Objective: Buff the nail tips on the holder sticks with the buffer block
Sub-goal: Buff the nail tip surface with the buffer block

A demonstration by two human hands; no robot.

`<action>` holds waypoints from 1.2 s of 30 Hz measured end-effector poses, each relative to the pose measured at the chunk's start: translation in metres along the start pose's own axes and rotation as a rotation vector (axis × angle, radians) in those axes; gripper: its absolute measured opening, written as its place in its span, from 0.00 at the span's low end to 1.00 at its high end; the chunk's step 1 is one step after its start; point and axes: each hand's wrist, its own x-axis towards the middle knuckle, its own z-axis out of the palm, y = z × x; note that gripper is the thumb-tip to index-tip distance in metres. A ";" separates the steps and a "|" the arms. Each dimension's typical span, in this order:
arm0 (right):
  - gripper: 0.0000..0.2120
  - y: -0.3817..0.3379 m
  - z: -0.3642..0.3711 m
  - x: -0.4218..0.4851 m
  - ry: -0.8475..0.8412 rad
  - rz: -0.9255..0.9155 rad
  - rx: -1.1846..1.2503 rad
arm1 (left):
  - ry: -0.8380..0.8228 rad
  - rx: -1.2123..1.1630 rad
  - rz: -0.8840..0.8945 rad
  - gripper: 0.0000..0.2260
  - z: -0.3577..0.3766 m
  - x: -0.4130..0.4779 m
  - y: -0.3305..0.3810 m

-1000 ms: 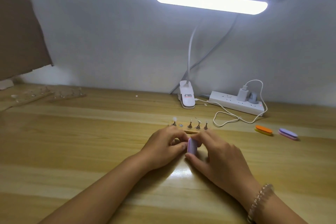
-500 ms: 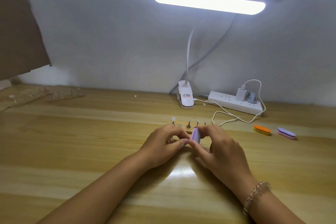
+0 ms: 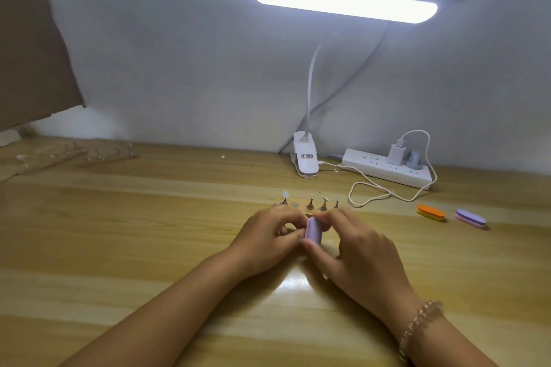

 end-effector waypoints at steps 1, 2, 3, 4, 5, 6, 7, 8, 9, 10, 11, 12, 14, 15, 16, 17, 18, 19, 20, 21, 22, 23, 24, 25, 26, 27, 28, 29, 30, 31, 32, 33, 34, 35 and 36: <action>0.14 0.002 0.000 0.003 0.027 0.044 0.020 | 0.008 -0.023 -0.002 0.05 0.000 0.000 0.000; 0.13 0.005 0.000 0.005 0.053 0.093 0.053 | 0.014 -0.048 -0.005 0.06 0.000 0.000 0.001; 0.12 0.009 0.000 0.006 0.086 0.129 0.093 | 0.019 -0.068 -0.007 0.06 0.000 0.000 0.001; 0.11 0.012 0.000 0.006 0.129 0.150 0.137 | 0.022 -0.079 -0.005 0.06 0.000 0.001 0.001; 0.11 0.014 -0.001 0.006 0.164 0.156 0.176 | 0.021 -0.082 -0.001 0.05 0.000 0.001 0.002; 0.12 0.013 -0.002 0.004 0.173 0.142 0.204 | 0.019 -0.083 0.003 0.04 0.000 0.001 0.002; 0.14 0.010 -0.002 0.003 0.145 0.103 0.210 | 0.015 -0.087 0.004 0.04 0.000 0.001 0.003; 0.15 0.007 -0.002 0.001 0.095 0.049 0.190 | 0.007 -0.095 0.004 0.05 0.000 0.001 0.003; 0.16 0.003 -0.001 0.000 0.039 0.004 0.151 | -0.001 -0.100 0.003 0.07 -0.001 0.001 0.003; 0.17 0.002 -0.001 0.001 -0.010 -0.011 0.113 | -0.006 -0.098 -0.001 0.08 -0.001 0.001 0.002; 0.18 0.002 -0.001 0.003 -0.032 0.009 0.086 | -0.008 -0.093 -0.007 0.08 -0.001 0.001 0.002; 0.17 0.004 -0.001 0.005 -0.023 0.045 0.080 | -0.007 -0.097 -0.014 0.06 -0.001 0.001 0.001; 0.17 0.006 -0.001 0.005 0.014 0.077 0.060 | -0.011 -0.119 -0.024 0.05 0.000 0.001 0.000; 0.18 0.005 -0.002 0.004 0.014 0.041 0.036 | -0.022 -0.121 -0.023 0.06 0.000 0.001 0.000; 0.18 0.004 -0.001 0.002 0.006 -0.010 0.011 | -0.034 -0.111 -0.017 0.07 -0.001 0.001 0.000; 0.18 0.002 0.000 0.000 -0.006 -0.056 -0.001 | -0.043 -0.099 -0.011 0.08 -0.001 0.001 0.001; 0.18 0.001 0.000 0.000 -0.019 -0.064 0.004 | -0.048 -0.094 -0.011 0.09 -0.001 0.001 0.001; 0.18 0.002 0.000 0.001 -0.020 -0.026 0.026 | -0.050 -0.097 -0.015 0.08 -0.001 0.001 0.001; 0.17 0.004 -0.001 0.003 -0.002 0.036 0.063 | -0.049 -0.103 -0.019 0.08 -0.001 0.001 0.001; 0.17 0.007 -0.001 0.005 0.014 0.095 0.087 | -0.048 -0.103 -0.018 0.07 -0.001 0.001 0.002; 0.17 0.009 -0.001 0.006 0.027 0.109 0.088 | -0.047 -0.095 -0.014 0.07 -0.001 0.001 0.002; 0.17 0.008 0.000 0.005 0.028 0.078 0.074 | -0.049 -0.085 -0.009 0.07 -0.001 0.001 0.002; 0.17 0.006 0.001 0.003 0.018 0.031 0.060 | -0.051 -0.077 -0.007 0.07 -0.001 0.001 0.002; 0.17 0.004 0.002 0.001 0.007 -0.014 0.057 | -0.051 -0.075 -0.010 0.07 -0.001 0.000 0.002; 0.17 0.002 0.002 0.000 0.000 -0.038 0.063 | -0.048 -0.075 -0.014 0.08 -0.001 0.000 0.002; 0.17 0.003 0.002 0.001 0.000 -0.022 0.078 | -0.045 -0.075 -0.016 0.07 -0.001 0.001 0.002; 0.17 0.005 0.002 0.003 0.013 0.028 0.103 | -0.043 -0.075 -0.017 0.07 -0.001 0.001 0.002; 0.16 0.008 0.001 0.005 0.027 0.093 0.123 | -0.043 -0.076 -0.016 0.06 0.000 0.001 0.003; 0.16 0.010 0.001 0.007 0.038 0.131 0.126 | -0.044 -0.081 -0.015 0.06 0.000 0.001 0.003; 0.16 0.011 0.001 0.006 0.040 0.120 0.112 | -0.045 -0.084 -0.016 0.06 0.000 0.001 0.003; 0.16 0.009 0.002 0.004 0.033 0.077 0.094 | -0.047 -0.082 -0.018 0.06 0.000 0.001 0.003; 0.17 0.006 0.002 0.002 0.019 0.027 0.078 | -0.048 -0.073 -0.018 0.07 -0.001 0.001 0.003; 0.17 0.004 0.002 0.000 0.010 -0.013 0.069 | -0.047 -0.061 -0.016 0.07 -0.001 0.000 0.002; 0.17 0.003 0.002 0.000 -0.001 -0.018 0.069 | -0.043 -0.052 -0.015 0.08 -0.001 0.001 0.002; 0.16 0.005 0.002 0.002 -0.002 0.016 0.087 | -0.039 -0.051 -0.017 0.07 -0.001 0.001 0.002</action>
